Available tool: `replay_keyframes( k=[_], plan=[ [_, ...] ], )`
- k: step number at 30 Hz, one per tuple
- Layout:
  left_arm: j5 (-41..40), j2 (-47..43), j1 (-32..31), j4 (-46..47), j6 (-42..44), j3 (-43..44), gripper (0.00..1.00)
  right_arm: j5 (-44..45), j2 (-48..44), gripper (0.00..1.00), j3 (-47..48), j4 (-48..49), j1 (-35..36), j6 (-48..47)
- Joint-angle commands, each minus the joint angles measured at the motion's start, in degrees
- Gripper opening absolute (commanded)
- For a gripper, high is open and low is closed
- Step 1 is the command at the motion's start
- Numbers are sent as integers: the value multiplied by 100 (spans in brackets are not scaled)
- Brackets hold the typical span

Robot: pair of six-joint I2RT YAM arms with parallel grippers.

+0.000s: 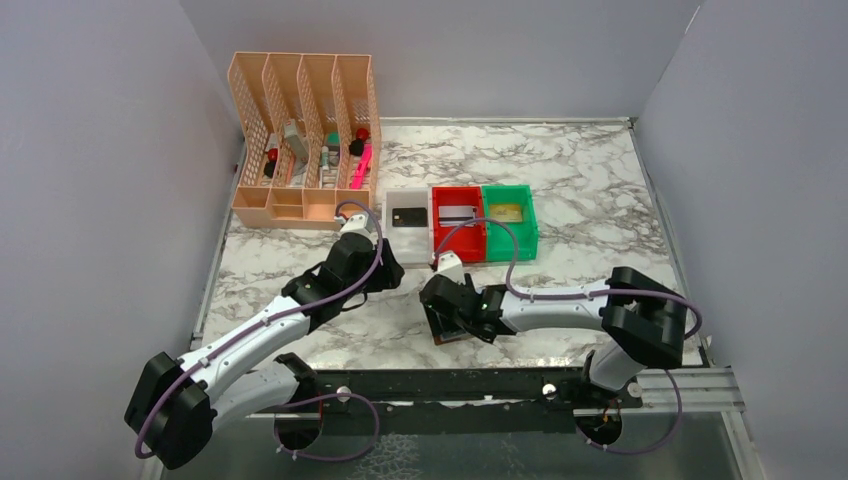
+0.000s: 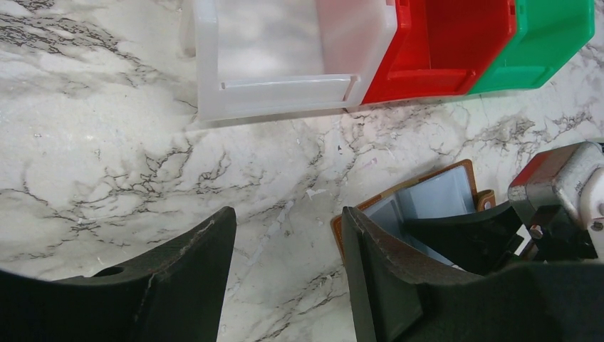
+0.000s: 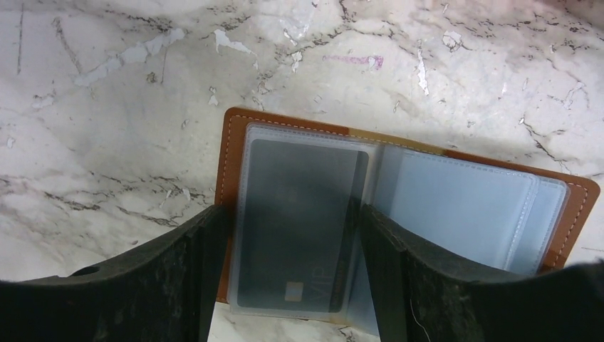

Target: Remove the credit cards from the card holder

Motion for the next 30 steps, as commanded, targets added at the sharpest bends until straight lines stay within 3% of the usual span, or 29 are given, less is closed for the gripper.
replay_keyframes(
  k=[1, 8, 17, 25, 30],
  plan=[
    [46, -11, 23, 110, -46, -63, 60, 348, 336, 71, 160, -502, 39, 372],
    [249, 123, 23, 228, -39, -60, 60, -174, -18, 67, -368, 353, 27, 540],
    [519, 348, 23, 404, -37, -51, 60, -1459, -591, 66, -1238, 1682, -593, 768],
    [743, 527, 23, 538, 26, -4, 60, -1469, -514, 71, -1306, 1572, -736, 863],
    [782, 558, 23, 551, 27, 3, 60, -1357, -461, 68, -1298, 1480, -739, 902]
  ],
)
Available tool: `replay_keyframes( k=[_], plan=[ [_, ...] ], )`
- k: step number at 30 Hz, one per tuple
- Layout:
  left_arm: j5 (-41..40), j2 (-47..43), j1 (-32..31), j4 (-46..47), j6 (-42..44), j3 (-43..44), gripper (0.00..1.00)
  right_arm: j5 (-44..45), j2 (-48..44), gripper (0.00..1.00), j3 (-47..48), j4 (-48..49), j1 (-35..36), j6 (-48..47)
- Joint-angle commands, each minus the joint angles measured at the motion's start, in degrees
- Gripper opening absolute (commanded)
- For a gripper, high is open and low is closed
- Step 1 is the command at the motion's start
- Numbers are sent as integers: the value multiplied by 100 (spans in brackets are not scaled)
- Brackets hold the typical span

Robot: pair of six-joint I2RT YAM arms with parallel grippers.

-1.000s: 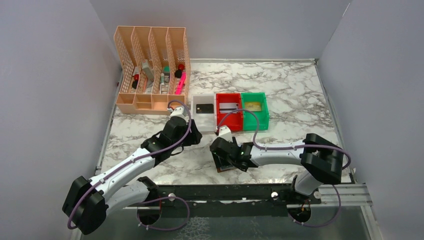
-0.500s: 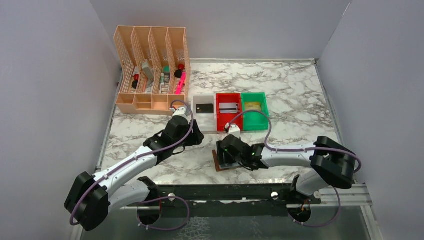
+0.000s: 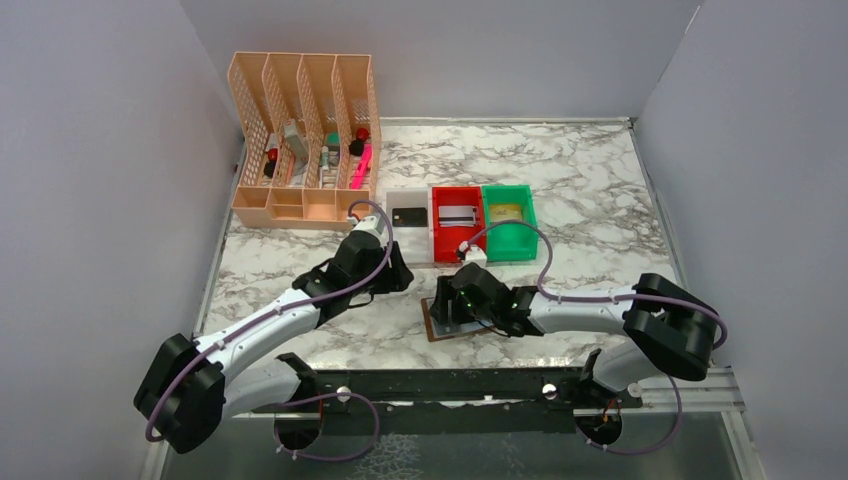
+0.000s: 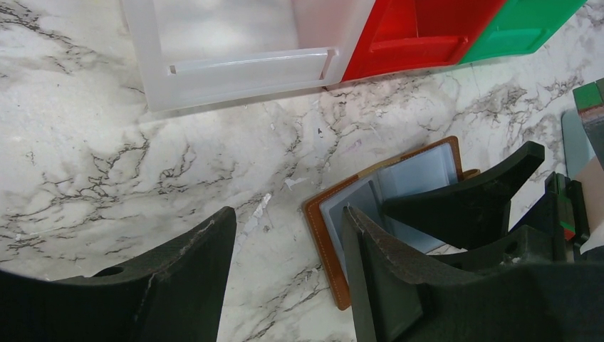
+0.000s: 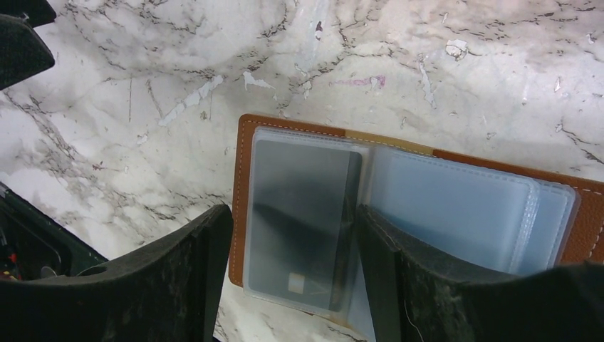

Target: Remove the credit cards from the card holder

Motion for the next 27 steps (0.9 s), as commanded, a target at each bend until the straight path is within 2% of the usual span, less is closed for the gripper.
replay_keyframes(
  k=[1, 11, 19, 22, 27],
  plan=[
    [179, 9, 23, 182, 17, 4, 60, -150, 236, 68, -128, -355, 0, 154],
    [-119, -202, 23, 53, -82, -1, 60, 320, 413, 75, 341, -1020, 26, -308],
    [-468, -514, 23, -113, -149, -87, 60, 1556, 1059, 75, 1077, -2152, 581, -219],
    [-436, -520, 22, -118, -153, -93, 60, 1590, 1257, 70, 1201, -2256, 637, -86],
    [-424, -533, 23, -132, -120, -70, 60, 1312, 1078, 60, 984, -1829, 642, -33]
  ],
)
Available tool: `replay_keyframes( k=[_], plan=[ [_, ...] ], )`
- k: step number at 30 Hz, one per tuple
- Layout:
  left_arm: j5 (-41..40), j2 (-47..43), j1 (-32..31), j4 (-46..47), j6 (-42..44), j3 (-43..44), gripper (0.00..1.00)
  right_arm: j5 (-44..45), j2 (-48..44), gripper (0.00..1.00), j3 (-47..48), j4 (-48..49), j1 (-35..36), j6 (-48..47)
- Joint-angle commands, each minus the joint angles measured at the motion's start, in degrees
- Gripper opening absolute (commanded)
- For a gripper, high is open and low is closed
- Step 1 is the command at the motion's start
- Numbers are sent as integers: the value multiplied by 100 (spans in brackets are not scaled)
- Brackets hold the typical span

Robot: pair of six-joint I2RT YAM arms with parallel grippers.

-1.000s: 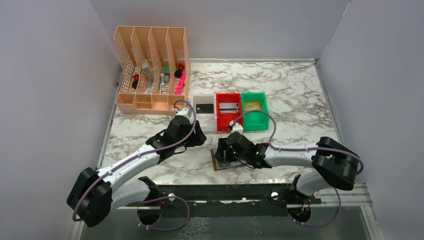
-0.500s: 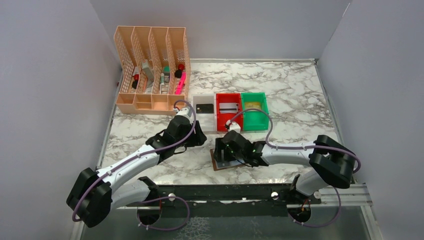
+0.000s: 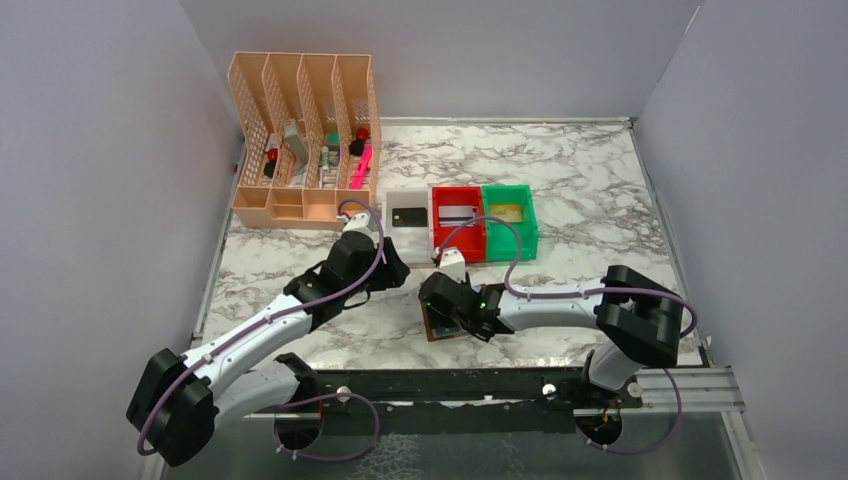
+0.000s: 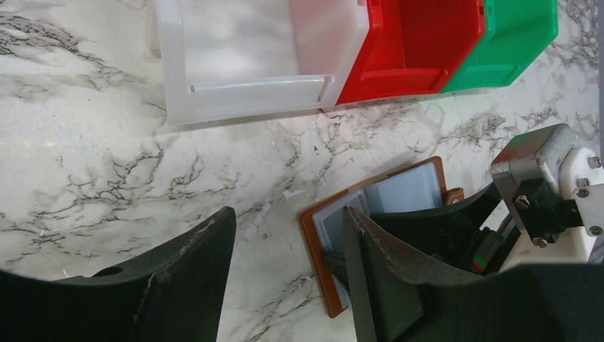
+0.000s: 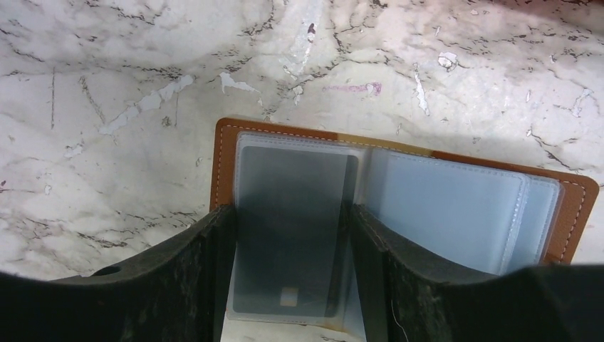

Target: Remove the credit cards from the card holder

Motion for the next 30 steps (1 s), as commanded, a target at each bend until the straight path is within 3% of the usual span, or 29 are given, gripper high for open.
replay_keyframes(
  k=[1, 11, 18, 21, 30],
  plan=[
    [-124, -87, 23, -46, 25, -57, 60, -163, 106, 59, -362, -163, -3, 193],
    [244, 159, 23, 116, 128, -17, 60, -982, -274, 58, -950, 834, -239, 334],
    [1000, 434, 23, 490, 247, -21, 59, -2090, -578, 58, -1644, 1954, -871, 457],
    [1325, 648, 25, 624, 288, 6, 53, -2521, -649, 58, -2040, 2549, -1133, 625],
    [1768, 1286, 23, 579, 404, 155, 19, -2729, -709, 58, -2515, 3081, -1354, 833]
  ],
)
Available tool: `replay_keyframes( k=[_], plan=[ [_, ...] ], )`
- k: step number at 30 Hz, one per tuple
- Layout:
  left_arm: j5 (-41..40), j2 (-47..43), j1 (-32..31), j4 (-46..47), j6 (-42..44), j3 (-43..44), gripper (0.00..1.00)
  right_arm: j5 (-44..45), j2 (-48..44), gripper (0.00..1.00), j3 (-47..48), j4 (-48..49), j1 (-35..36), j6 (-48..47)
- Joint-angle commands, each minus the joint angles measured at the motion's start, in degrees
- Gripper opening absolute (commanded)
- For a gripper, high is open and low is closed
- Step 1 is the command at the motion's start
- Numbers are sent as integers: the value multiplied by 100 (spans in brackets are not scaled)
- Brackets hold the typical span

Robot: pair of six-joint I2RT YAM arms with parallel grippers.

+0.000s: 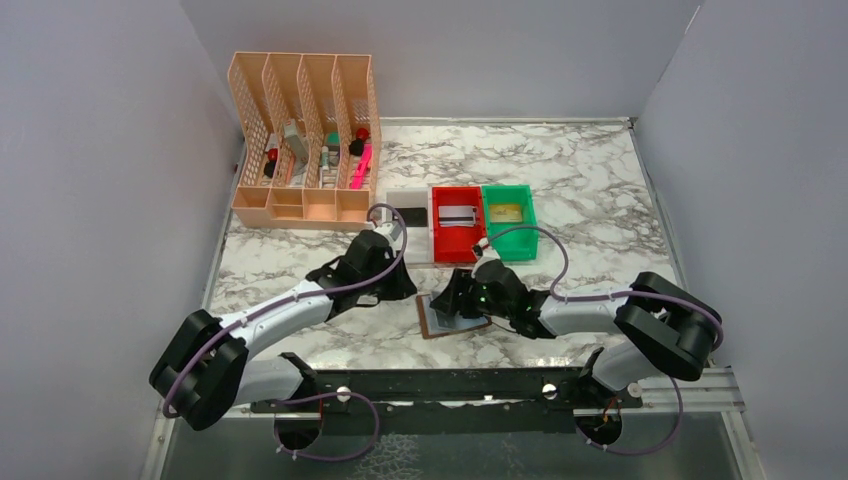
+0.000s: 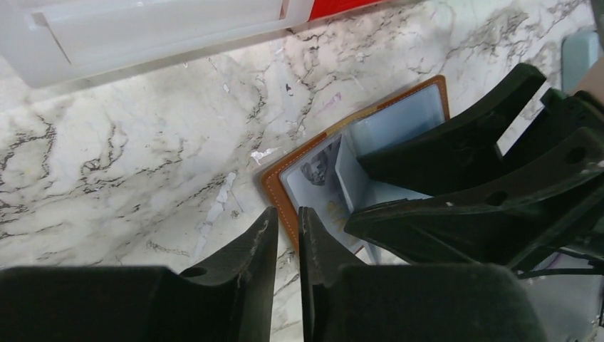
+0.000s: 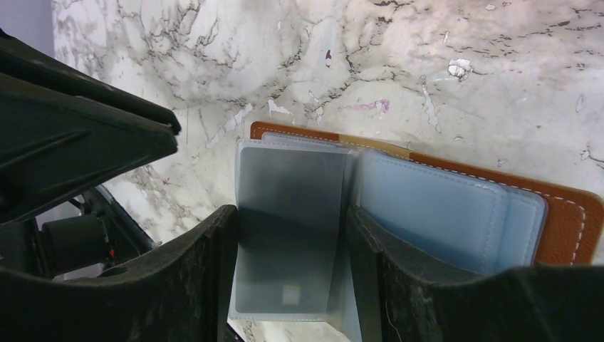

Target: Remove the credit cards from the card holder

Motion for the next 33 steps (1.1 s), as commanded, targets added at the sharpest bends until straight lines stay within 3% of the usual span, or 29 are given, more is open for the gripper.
replay_keyframes(
  k=[1, 4, 15, 27, 33],
  plan=[
    [437, 240, 16, 154, 117, 170, 15, -301, 189, 58, -354, -347, -35, 148],
    [619, 472, -8, 169, 153, 231, 8, -304, 175, 58, -451, -238, -56, 202],
    [858, 1210, -348, 694, 29, 425, 0, -286, 115, 59, -552, -141, -85, 239],
    [762, 1637, -519, 1099, -225, 386, 0, -361, 70, 59, -645, 34, -102, 273],
    [1026, 1653, -539, 1792, -515, 170, 0, -479, 14, 65, -687, 206, -102, 278]
  ],
)
